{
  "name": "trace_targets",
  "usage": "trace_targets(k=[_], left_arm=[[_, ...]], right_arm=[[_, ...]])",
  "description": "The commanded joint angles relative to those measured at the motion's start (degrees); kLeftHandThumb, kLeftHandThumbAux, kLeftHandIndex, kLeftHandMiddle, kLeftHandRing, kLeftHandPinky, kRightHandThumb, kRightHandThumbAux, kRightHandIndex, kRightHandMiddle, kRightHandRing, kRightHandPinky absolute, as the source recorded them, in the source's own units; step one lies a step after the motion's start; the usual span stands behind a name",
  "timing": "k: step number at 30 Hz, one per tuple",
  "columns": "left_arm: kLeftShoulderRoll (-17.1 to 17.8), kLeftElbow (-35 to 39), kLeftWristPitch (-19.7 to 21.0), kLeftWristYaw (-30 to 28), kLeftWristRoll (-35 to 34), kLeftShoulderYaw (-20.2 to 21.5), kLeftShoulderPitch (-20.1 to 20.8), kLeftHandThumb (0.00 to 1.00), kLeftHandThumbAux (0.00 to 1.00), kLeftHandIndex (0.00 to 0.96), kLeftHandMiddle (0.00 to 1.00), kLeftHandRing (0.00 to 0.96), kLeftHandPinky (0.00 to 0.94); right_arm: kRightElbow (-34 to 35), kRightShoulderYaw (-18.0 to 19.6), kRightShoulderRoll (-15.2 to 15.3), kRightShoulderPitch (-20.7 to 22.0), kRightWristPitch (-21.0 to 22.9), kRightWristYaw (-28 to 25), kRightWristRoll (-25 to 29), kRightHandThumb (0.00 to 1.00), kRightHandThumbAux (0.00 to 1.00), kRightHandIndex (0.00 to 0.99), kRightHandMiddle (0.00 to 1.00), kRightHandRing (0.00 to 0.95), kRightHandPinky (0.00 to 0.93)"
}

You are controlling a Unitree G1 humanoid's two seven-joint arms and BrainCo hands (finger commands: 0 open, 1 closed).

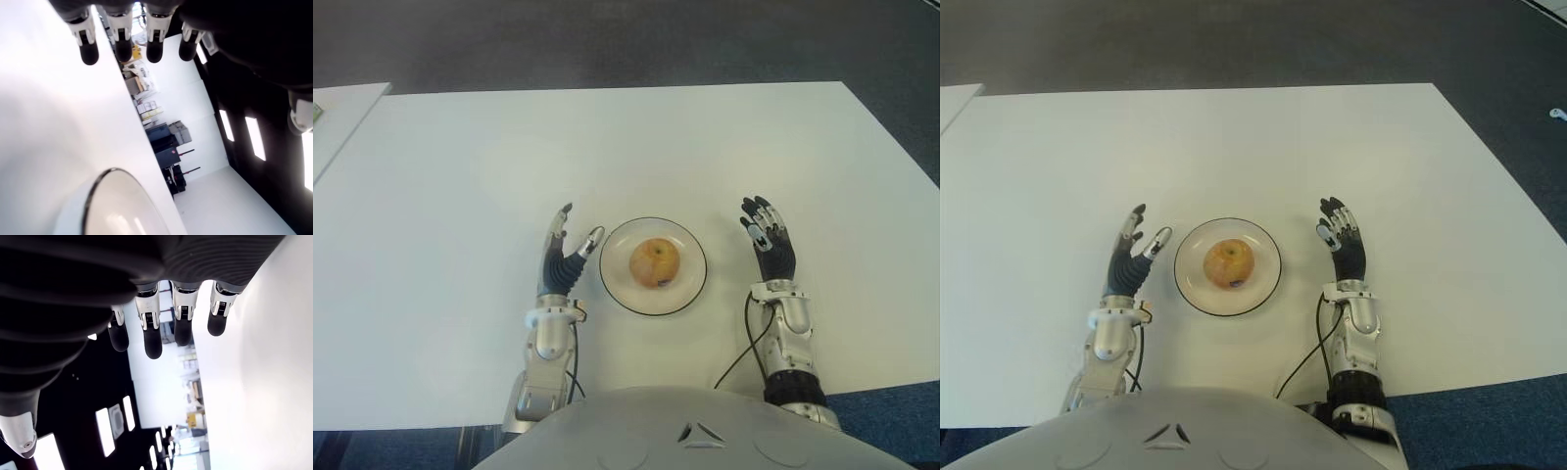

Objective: Put the apples into the plate.

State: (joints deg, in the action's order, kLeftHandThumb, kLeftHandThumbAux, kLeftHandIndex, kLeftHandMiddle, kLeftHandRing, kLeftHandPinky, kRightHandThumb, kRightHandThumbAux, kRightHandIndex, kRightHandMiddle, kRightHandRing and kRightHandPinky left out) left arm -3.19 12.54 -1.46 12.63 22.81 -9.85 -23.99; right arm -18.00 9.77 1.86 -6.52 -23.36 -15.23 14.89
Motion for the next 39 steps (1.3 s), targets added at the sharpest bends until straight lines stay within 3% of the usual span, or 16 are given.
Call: trace_targets(k=[1,4,10,20,23,27,39], left_arm=[[-2.3,-8.0,-3.5,1.9,-4.5,1.0,0.1,0.005,0.358,0.042,0.034,0.021,0.039],[-2.7,-11.9,-6.9,1.5,-7.9,1.1,0.5,0.001,0.374,0.045,0.035,0.020,0.036],[-4.1,-12.2,-12.8,0.8,-12.6,-1.4,-0.8,0.018,0.408,0.080,0.037,0.014,0.013],[-6.3,-13.7,-17.6,4.1,-15.0,-4.6,-2.7,0.090,0.427,0.180,0.063,0.020,0.029],[-6.5,-19.6,-21.9,4.7,-16.2,-4.8,-3.0,0.080,0.437,0.173,0.067,0.022,0.026],[-6.0,-28.9,-26.5,3.4,-19.2,-3.3,-0.5,0.048,0.431,0.130,0.060,0.022,0.037],[-5.9,-34.5,-32.2,3.2,-21.0,-4.1,1.5,0.000,0.427,0.099,0.058,0.032,0.059]], right_arm=[[3.2,-1.5,-1.2,-5.1,3.7,0.2,0.0,0.377,0.588,0.148,0.199,0.114,0.080],[3.9,-1.9,-1.1,-5.8,3.3,-0.3,-0.3,0.363,0.590,0.139,0.193,0.118,0.091],[5.9,-2.9,-0.3,-6.7,4.1,-1.3,-0.3,0.319,0.597,0.119,0.164,0.101,0.083],[8.9,-4.1,0.6,-8.0,6.6,-2.9,0.2,0.292,0.604,0.080,0.079,0.024,0.020],[11.3,-4.4,1.0,-8.9,7.7,-3.0,0.4,0.295,0.602,0.068,0.063,0.010,0.007],[14.8,-5.0,1.3,-10.6,9.2,-3.1,0.3,0.287,0.597,0.054,0.044,0.002,0.001],[17.1,-6.1,2.3,-12.0,10.7,-2.4,-1.6,0.235,0.614,0.014,0.011,0.000,0.000]])
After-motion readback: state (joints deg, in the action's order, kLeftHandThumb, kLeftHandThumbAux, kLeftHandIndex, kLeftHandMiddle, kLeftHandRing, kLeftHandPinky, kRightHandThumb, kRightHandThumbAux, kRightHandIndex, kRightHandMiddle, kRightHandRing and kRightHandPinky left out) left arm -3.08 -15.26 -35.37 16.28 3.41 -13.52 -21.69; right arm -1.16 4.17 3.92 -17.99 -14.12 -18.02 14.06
